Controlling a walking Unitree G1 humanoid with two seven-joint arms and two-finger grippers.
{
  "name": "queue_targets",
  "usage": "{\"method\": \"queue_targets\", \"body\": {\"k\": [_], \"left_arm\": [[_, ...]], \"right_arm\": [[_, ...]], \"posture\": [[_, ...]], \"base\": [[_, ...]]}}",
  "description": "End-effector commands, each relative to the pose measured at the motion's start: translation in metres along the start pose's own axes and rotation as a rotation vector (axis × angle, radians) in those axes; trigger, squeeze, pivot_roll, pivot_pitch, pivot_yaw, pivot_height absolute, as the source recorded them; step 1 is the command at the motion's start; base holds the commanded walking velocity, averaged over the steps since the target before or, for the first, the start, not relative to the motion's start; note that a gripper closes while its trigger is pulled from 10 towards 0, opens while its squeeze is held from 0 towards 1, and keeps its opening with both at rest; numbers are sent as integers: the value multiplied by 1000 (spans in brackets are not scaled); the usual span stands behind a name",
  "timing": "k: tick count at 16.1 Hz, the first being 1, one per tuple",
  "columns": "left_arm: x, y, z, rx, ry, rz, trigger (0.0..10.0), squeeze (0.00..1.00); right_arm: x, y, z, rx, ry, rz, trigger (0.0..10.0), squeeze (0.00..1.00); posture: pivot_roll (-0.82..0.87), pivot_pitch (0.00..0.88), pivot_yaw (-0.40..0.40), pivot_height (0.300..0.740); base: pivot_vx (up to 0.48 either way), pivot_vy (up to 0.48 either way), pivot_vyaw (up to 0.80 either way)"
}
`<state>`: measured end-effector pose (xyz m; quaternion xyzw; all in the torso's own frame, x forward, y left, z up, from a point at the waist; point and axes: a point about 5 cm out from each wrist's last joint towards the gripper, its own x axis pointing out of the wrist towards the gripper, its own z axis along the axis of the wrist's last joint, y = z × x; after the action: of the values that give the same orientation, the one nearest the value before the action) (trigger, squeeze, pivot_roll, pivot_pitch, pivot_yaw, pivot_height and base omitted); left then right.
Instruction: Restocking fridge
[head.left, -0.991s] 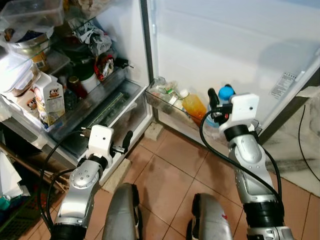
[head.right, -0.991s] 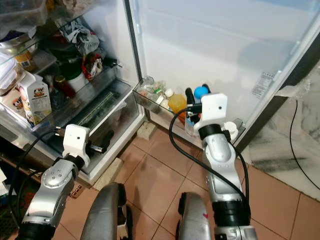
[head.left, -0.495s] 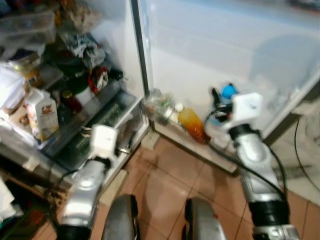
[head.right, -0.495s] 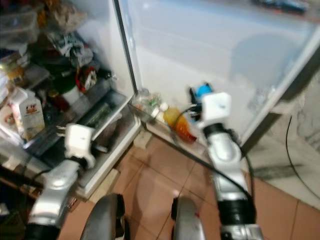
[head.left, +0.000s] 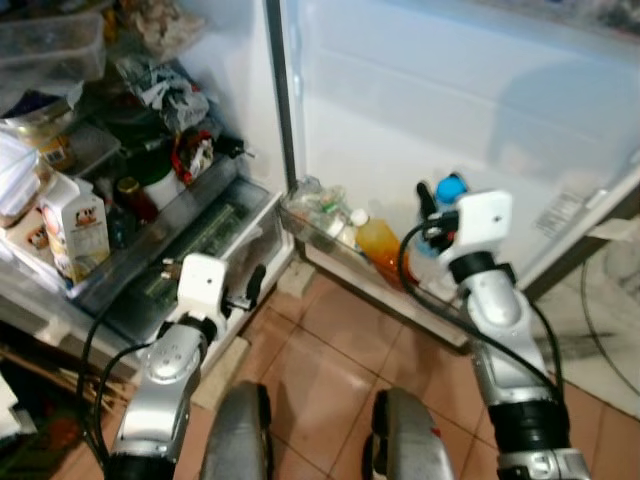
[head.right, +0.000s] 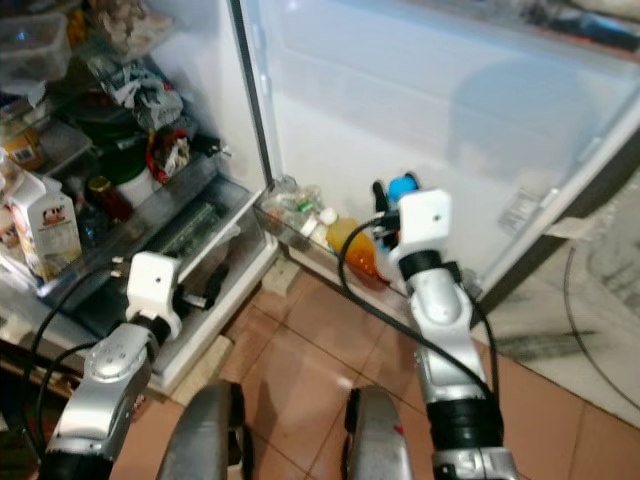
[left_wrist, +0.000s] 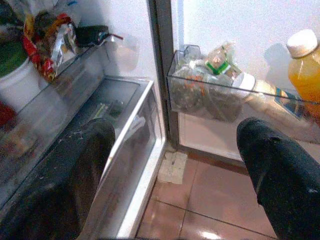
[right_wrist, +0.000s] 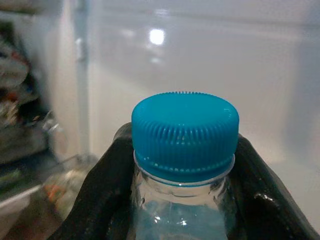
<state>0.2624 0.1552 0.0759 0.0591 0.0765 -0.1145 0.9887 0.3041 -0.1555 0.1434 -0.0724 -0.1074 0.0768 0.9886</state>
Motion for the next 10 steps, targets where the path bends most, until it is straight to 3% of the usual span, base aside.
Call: {"method": "queue_targets", "body": {"k": [1,4,10], "left_arm": [[-4,0,1,12,3,8,10000,0],[-12,3,1,10,7,32,10000,0],[-31,13,3,-6,1,102,10000,0]], "right_arm": [[-1,4,-11,24,51,13,10000,0],[6,7,-22,36,88,11,10000,0],[29,8,-19,25,80,7,10000,0]], "posture": [[70,168,-3,644],[90,191,-13,644],[117,267,-32,644]], "base": [[0,0,0],[0,0,0],[0,0,0]]}}
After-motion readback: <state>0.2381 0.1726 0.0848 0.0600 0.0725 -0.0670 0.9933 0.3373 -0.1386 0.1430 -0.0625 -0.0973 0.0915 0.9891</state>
